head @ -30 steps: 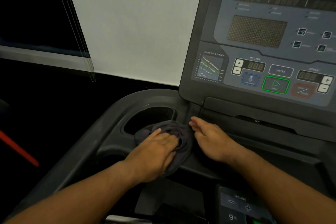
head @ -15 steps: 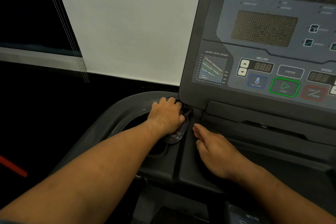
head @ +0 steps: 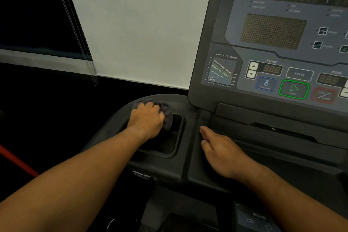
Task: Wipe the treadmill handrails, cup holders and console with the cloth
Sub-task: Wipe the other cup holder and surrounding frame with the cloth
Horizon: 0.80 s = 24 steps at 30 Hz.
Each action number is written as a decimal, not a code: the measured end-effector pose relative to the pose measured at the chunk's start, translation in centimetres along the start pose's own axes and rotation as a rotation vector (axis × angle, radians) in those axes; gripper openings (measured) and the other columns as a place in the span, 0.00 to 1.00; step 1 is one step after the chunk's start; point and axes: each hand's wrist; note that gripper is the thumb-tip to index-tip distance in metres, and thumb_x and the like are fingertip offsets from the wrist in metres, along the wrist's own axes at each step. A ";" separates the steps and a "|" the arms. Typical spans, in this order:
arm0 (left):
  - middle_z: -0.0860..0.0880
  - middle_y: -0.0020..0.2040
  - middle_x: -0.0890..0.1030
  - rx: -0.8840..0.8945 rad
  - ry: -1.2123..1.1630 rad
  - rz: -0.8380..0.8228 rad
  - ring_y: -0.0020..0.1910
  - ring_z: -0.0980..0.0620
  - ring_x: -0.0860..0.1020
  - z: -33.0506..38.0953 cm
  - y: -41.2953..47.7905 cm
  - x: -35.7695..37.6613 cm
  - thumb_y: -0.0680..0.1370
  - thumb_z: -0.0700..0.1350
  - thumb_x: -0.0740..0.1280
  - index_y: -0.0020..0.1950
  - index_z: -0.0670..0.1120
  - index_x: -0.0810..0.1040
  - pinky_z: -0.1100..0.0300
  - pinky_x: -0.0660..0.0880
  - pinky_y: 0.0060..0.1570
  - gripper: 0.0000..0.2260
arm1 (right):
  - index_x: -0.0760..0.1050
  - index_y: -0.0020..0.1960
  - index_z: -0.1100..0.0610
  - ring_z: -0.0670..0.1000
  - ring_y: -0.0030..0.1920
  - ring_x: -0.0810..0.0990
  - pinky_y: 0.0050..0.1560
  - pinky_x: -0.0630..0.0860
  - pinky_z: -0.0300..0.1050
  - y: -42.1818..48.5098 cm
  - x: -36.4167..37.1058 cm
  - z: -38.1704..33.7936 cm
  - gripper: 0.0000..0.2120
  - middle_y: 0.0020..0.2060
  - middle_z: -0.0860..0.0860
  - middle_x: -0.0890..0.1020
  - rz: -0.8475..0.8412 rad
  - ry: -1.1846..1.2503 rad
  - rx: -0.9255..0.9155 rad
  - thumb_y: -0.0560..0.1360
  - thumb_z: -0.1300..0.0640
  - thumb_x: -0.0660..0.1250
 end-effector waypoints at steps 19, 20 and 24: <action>0.45 0.67 0.73 0.243 -0.145 0.084 0.62 0.43 0.72 1.7 2.4 2.3 0.82 0.53 0.56 0.66 0.45 0.71 0.49 0.70 0.59 0.17 | 0.53 0.78 0.53 0.46 0.73 0.63 0.70 0.58 0.36 0.3 0.7 0.9 0.25 0.75 0.48 0.64 0.010 0.036 0.030 0.82 0.54 0.52; 0.45 0.67 0.72 0.182 -0.058 0.099 0.62 0.43 0.71 1.0 1.9 2.3 0.83 0.52 0.56 0.67 0.46 0.70 0.49 0.70 0.57 0.17 | 0.52 0.78 0.53 0.46 0.73 0.63 0.70 0.57 0.36 0.2 0.8 1.0 0.25 0.75 0.48 0.63 0.000 0.042 0.033 0.82 0.54 0.52; 0.44 0.64 0.72 0.029 0.100 0.058 0.61 0.42 0.72 -2.2 -0.9 1.5 0.80 0.48 0.62 0.67 0.46 0.68 0.51 0.70 0.55 0.17 | 0.50 0.78 0.52 0.47 0.73 0.63 0.70 0.58 0.37 0.2 1.1 1.1 0.27 0.75 0.48 0.63 -0.011 0.042 0.054 0.81 0.54 0.52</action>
Point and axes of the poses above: each hand's wrist, its own y-axis towards the middle knuckle, its own x-axis out of the palm, z = x × y
